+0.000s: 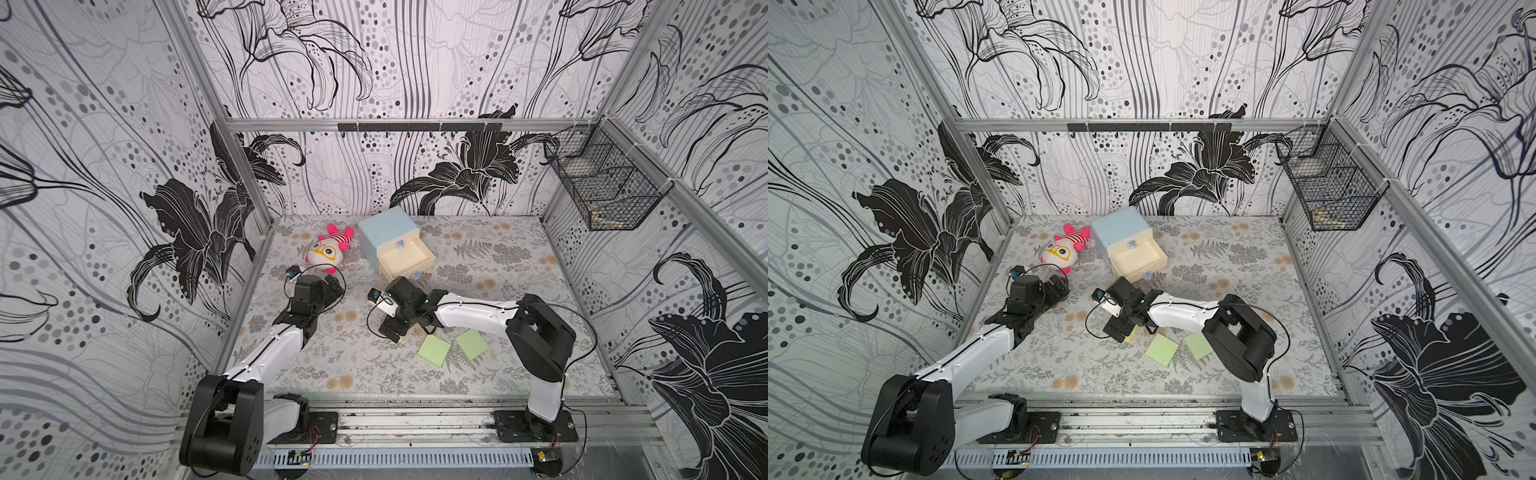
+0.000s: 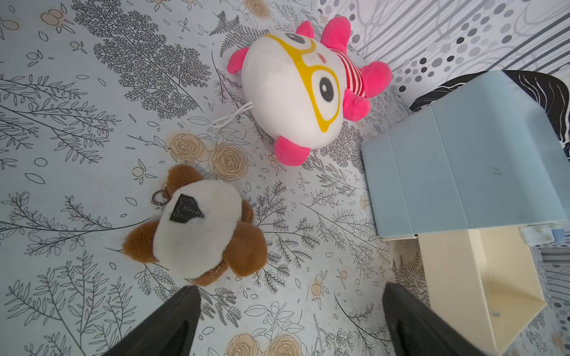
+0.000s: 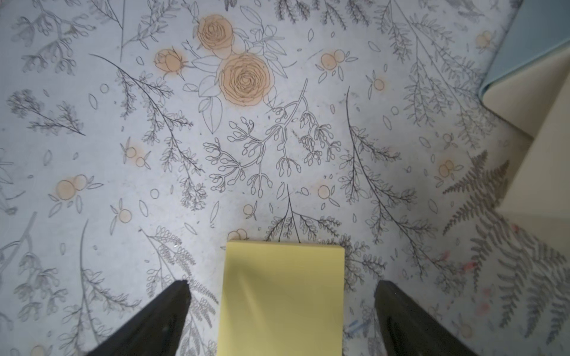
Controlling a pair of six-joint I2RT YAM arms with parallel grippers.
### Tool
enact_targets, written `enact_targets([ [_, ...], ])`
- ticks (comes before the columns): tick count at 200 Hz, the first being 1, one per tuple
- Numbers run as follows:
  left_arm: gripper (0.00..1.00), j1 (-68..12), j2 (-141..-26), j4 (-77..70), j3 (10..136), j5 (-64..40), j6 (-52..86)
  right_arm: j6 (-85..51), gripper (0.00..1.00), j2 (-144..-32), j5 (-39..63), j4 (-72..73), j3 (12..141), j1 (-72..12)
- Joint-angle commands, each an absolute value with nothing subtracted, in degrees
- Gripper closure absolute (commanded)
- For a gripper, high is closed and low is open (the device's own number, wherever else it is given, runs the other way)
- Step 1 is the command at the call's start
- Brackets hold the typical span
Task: Please put the sticky notes in the drawer by color
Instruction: Pick up the sticky notes from the center of the board.
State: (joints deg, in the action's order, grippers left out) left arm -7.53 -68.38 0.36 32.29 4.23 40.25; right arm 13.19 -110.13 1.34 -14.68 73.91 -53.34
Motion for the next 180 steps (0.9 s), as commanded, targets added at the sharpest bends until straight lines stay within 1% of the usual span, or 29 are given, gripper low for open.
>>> enact_targets([
  [1, 0.03, -6.92, -67.04, -0.82, 31.25, 2.81, 40.42, 18.97, 0.01, -113.14, 0.87, -18.14, 77.95, -53.26],
  [53, 0.03, -6.85, -67.65, -0.97, 31.45, 2.81, 39.30, 16.77, 0.01, -115.47, 5.83, -16.48, 77.90, -51.60],
  [111, 0.03, -6.83, -67.24, -2.23, 31.02, 2.73, 39.02, 14.18, 0.01, -116.04, 7.45, -13.87, 74.98, -50.42],
  [180, 0.03, -6.84, -67.86, -2.46, 31.02, 2.10, 38.76, 11.65, 0.01, -116.38, 6.52, -13.02, 73.95, -50.45],
])
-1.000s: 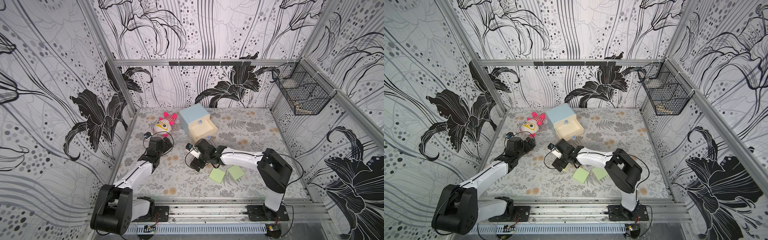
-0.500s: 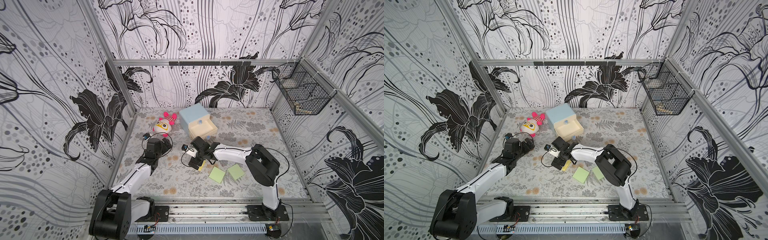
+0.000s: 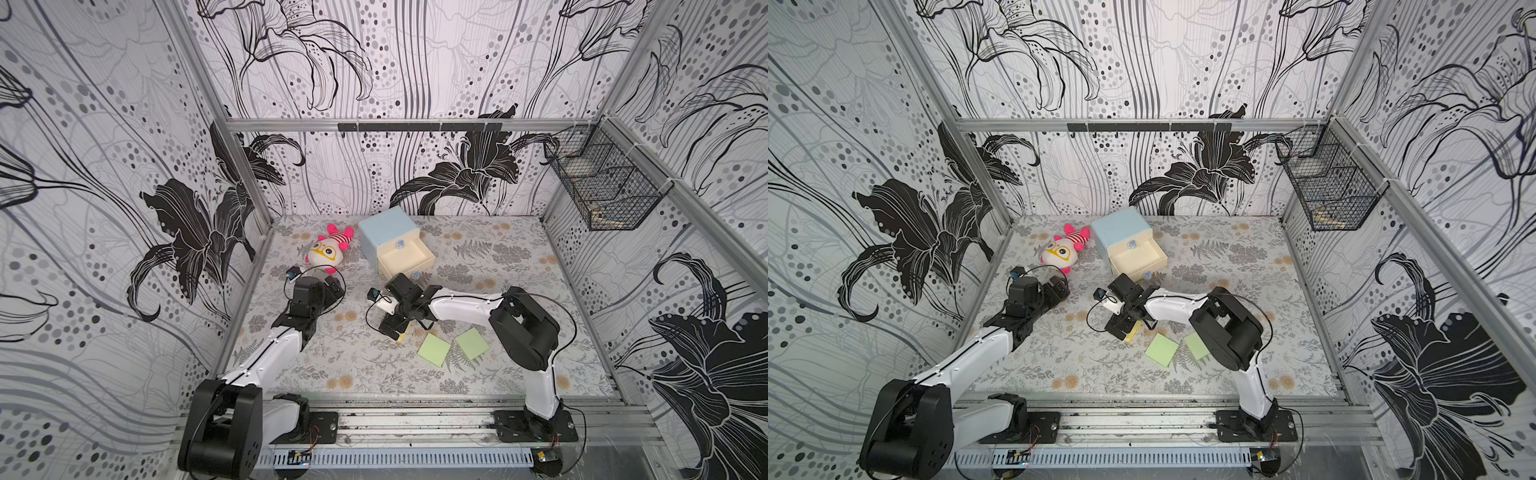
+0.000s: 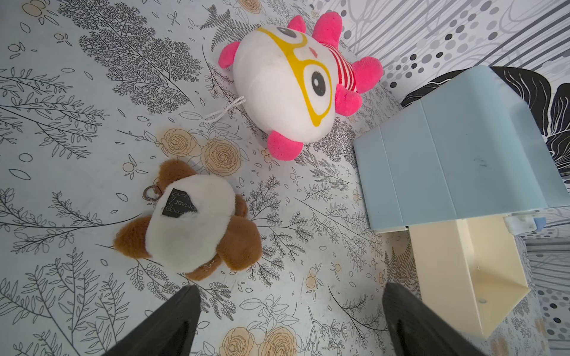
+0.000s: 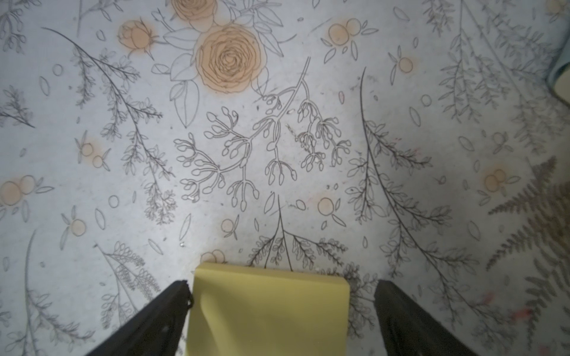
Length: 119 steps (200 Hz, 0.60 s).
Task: Please put the sticky notes in the drawer by color
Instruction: Pick up the sticky notes from the center of the board.
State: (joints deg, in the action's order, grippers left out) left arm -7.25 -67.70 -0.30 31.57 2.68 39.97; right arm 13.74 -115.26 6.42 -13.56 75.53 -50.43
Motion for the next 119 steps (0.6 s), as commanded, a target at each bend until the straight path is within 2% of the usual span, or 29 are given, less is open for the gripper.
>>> enact_targets([
  [1, 0.03, -6.80, -67.85, -2.46, 31.03, 2.11, 38.76, 11.62, 0.01, -116.37, 6.51, -13.01, 73.93, -50.45],
  [62, 0.03, -6.83, -68.35, -3.05, 31.08, 1.58, 38.79, 10.81, 0.01, -116.89, 2.60, -13.47, 72.78, -51.49],
  [119, 0.03, -6.88, -68.63, -3.08, 31.15, 1.17, 38.71, 11.00, 0.16, -117.38, 0.55, -13.45, 72.69, -51.94],
])
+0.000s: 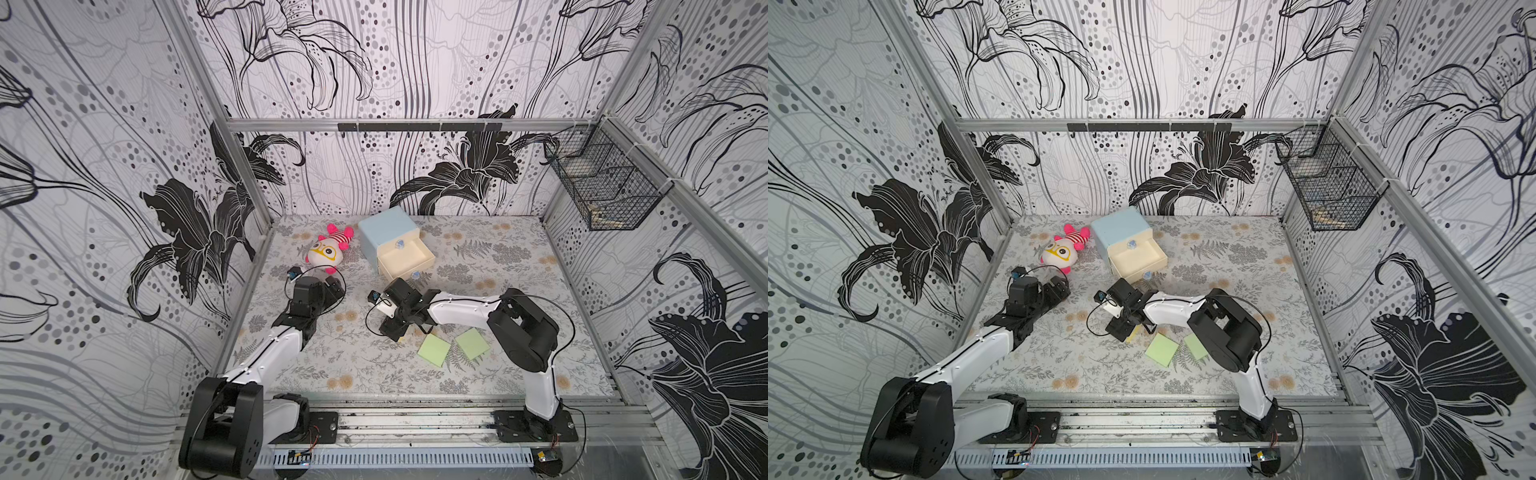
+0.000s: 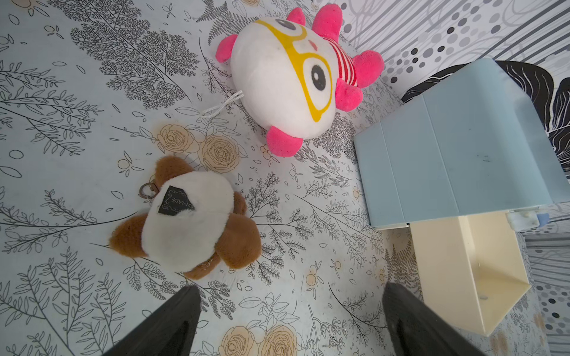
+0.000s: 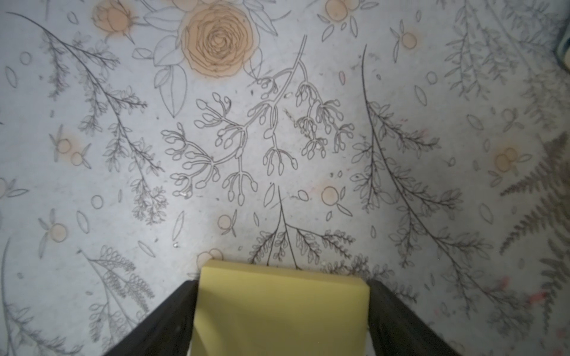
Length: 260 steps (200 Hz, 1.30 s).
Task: Please put the sticky notes in the drawer by color
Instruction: Pick up the sticky notes from the center of the board.
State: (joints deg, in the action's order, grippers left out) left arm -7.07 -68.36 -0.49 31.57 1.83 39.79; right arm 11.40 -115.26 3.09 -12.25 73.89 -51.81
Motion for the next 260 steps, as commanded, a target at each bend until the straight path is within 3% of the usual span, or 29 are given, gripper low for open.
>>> enact_targets([
  [1, 0.03, -6.83, -68.63, -3.12, 31.18, 1.15, 38.65, 10.99, 0.16, -117.35, 0.54, -13.45, 72.69, -51.94],
  [37, 0.03, -6.84, -68.72, -3.01, 31.11, 1.07, 38.67, 10.98, 0.22, -117.25, -0.07, -13.44, 72.63, -51.88],
  [159, 0.03, -6.78, -68.54, -3.13, 30.96, 0.54, 38.75, 8.04, 0.19, -108.66, 6.34, -11.10, 72.77, -50.30],
  [260, 0.03, -6.92, -69.73, -6.06, 29.95, -1.83, 39.67, 5.65, 0.21, -101.02, 9.24, -1.77, 76.69, -40.11],
])
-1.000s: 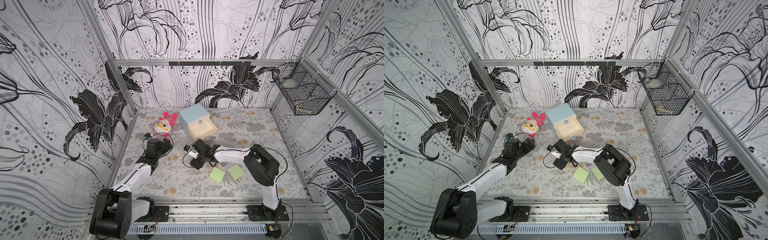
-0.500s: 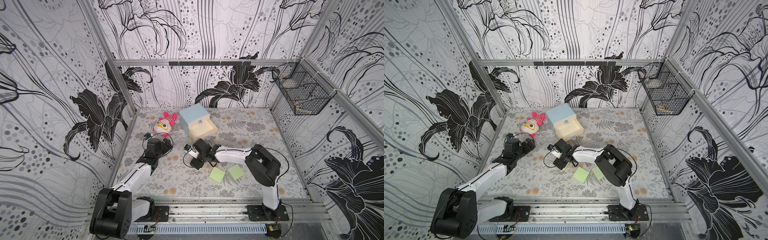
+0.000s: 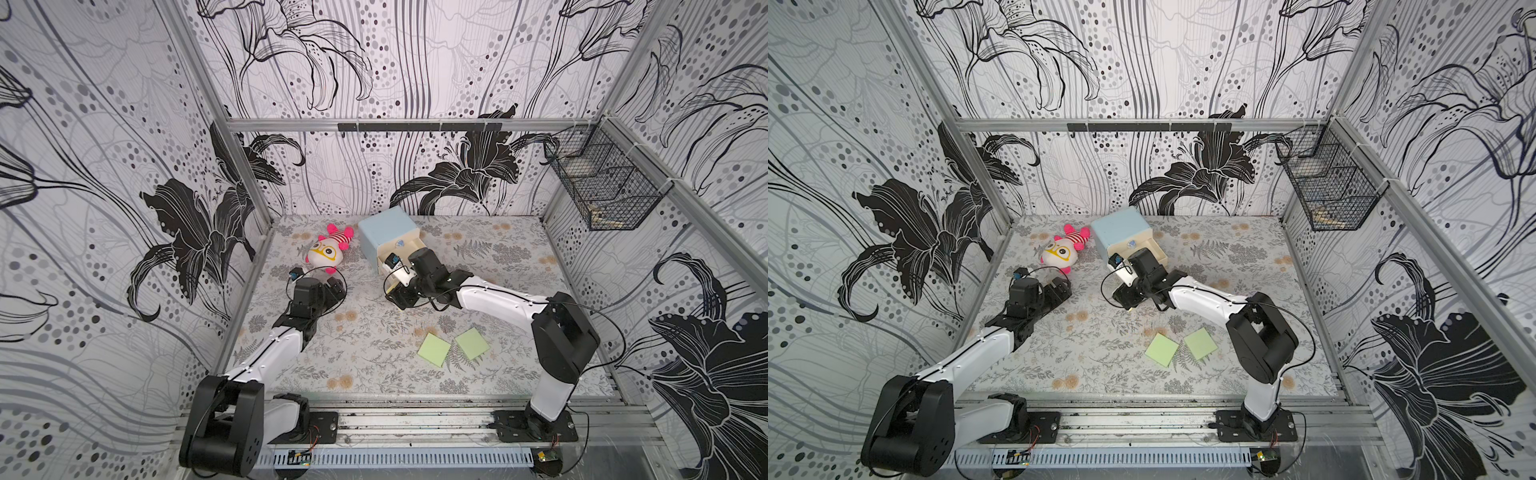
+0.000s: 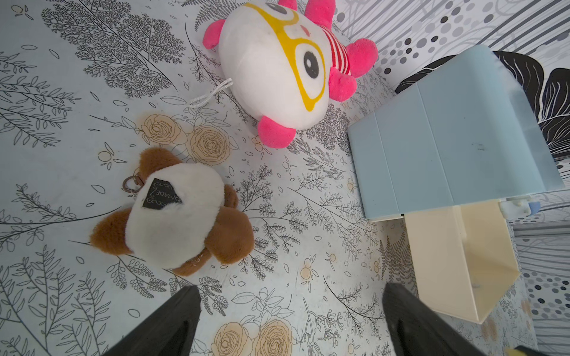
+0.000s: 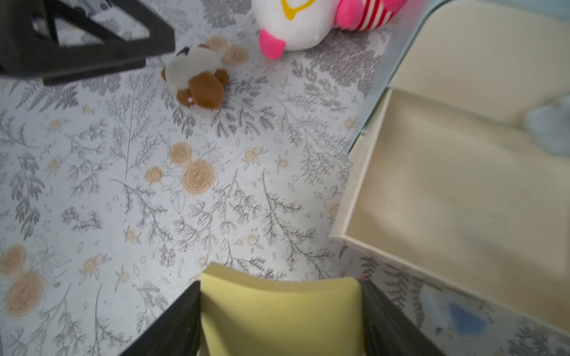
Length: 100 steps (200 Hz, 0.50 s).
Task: Please put the sticky notes in the drawer by color
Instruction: Pick up the sticky notes from the center of the board.
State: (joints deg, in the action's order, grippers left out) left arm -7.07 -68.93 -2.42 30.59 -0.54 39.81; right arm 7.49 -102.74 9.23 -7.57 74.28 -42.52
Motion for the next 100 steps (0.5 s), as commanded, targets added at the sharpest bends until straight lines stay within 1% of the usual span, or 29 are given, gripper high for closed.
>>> enact_targets([
  [1, 0.03, -6.93, -69.76, -6.10, 29.96, -1.84, 39.65, 5.59, 0.21, -101.05, 9.19, -1.63, 76.79, -40.00],
  [45, 0.03, -6.94, -70.07, -6.43, 29.88, -2.54, 39.86, 4.89, 0.22, -105.22, 8.26, 2.53, 82.49, -35.73],
  [100, 0.03, -6.92, -70.73, -6.77, 29.99, -2.72, 40.20, 5.16, 0.20, -111.82, 7.35, 3.67, 89.34, -32.37],
])
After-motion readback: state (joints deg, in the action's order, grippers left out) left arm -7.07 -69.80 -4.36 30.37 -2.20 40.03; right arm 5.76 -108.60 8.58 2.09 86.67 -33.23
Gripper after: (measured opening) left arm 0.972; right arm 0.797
